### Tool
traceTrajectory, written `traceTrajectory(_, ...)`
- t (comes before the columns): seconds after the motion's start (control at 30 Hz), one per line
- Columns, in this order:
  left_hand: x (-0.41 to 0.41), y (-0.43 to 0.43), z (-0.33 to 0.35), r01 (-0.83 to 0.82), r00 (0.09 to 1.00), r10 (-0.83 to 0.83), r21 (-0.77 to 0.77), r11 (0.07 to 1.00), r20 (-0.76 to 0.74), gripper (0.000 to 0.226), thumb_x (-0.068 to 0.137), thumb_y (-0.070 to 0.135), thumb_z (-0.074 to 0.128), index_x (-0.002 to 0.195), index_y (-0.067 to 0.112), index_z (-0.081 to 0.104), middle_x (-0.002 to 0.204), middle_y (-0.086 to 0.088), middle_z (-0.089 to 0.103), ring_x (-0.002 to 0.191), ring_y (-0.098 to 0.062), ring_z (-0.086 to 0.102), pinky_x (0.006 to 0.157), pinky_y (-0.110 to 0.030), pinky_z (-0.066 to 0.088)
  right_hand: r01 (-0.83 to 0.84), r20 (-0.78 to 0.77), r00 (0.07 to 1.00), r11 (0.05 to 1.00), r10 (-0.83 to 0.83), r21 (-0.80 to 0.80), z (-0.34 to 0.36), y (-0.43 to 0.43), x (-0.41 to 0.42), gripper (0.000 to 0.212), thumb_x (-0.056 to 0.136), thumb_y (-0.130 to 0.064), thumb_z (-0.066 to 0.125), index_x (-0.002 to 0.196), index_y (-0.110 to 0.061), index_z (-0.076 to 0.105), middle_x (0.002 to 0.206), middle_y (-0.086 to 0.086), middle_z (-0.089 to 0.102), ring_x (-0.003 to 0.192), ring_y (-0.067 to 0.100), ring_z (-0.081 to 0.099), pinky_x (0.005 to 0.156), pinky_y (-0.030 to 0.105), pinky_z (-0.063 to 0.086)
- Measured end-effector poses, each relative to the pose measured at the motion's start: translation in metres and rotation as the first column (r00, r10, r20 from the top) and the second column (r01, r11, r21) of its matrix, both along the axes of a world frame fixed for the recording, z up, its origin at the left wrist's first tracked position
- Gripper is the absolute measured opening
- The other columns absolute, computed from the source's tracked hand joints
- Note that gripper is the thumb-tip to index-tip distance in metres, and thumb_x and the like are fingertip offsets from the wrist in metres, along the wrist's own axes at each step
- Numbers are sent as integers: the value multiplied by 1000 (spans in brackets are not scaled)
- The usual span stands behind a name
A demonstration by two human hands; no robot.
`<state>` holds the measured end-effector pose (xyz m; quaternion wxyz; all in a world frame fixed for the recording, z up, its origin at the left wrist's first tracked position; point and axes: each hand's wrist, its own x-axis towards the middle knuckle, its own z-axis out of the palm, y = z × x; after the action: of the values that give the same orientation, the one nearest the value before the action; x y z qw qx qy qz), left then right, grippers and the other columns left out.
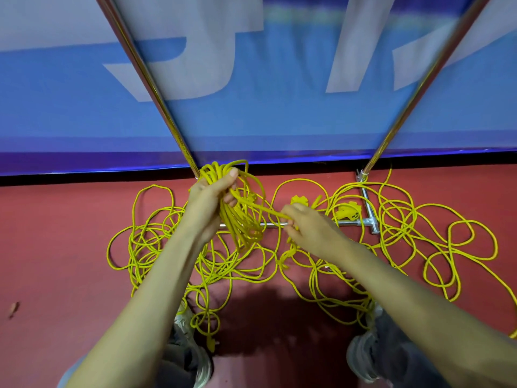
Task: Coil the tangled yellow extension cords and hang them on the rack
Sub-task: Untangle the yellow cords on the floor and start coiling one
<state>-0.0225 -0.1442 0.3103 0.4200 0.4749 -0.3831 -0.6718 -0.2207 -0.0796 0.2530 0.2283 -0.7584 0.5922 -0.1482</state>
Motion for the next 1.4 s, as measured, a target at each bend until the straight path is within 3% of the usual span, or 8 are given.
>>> traceTrajectory(0.2,-2,-1,4,-2,997,8,-79,997,74,23,97,16,54,75,14,54,59,-2,44,43,-10,39,43,-21,35,421,195,901,891,-388,-171,-12,-16,-25,43,72,11,58,111,-2,48,134,18,33,118,28,41,89,30,41)
traceTrajectory(0.4,7,-4,0,25,989,-8,-114,993,148,21,100,15,50,79,14,46,62,-3,47,54,-13,56,43,-22,47,593,209,749,777,-629,213,-21,-27,-60,16,89,-7,59,104,1,58,105,17,59,96,27,60,80,25,42)
traceTrajectory(0.5,14,-7,1,-20,995,31,-108,994,100,27,101,12,46,75,13,43,58,2,42,44,-9,48,44,-24,49,519,374,601,701,-706,490,-20,-26,-70,12,93,-10,56,96,1,54,85,16,62,59,9,63,52,15,46)
traceTrajectory(0.6,19,-9,-2,-24,995,35,-111,994,98,30,102,10,44,72,12,44,54,6,40,41,-7,39,47,-25,50,429,434,422,597,-796,678,-16,-21,-78,7,91,-14,60,91,-8,56,79,9,60,57,11,54,53,19,47)
traceTrajectory(0.77,22,-10,-4,-4,999,6,-60,998,32,28,101,9,45,73,12,43,57,4,39,40,-6,35,45,-22,44,493,405,215,456,-889,741,-28,-17,-93,13,87,-12,66,97,-10,58,74,5,56,39,3,48,42,18,44)
traceTrajectory(0.97,10,-4,-21,45,993,-43,-8,999,112,29,100,12,49,71,12,44,55,2,39,40,-8,39,45,-23,45,433,486,479,678,-731,594,-7,-26,-59,14,93,-20,57,84,-10,61,65,5,58,35,6,35,38,17,30)
traceTrajectory(1.13,-18,17,-39,156,967,-150,-13,988,204,22,97,7,53,75,4,50,59,-3,51,40,-11,43,43,-25,46,257,582,292,648,-759,717,29,-31,-25,26,99,-18,47,84,0,59,48,-1,48,30,2,28,34,15,23)
traceTrajectory(1.4,-35,34,-40,166,976,-171,48,985,135,35,100,28,49,87,-3,60,52,-7,49,44,-18,52,44,-26,48,-88,621,695,814,-363,574,42,-5,16,35,95,1,47,130,-3,47,85,8,59,68,18,57,72,42,49)
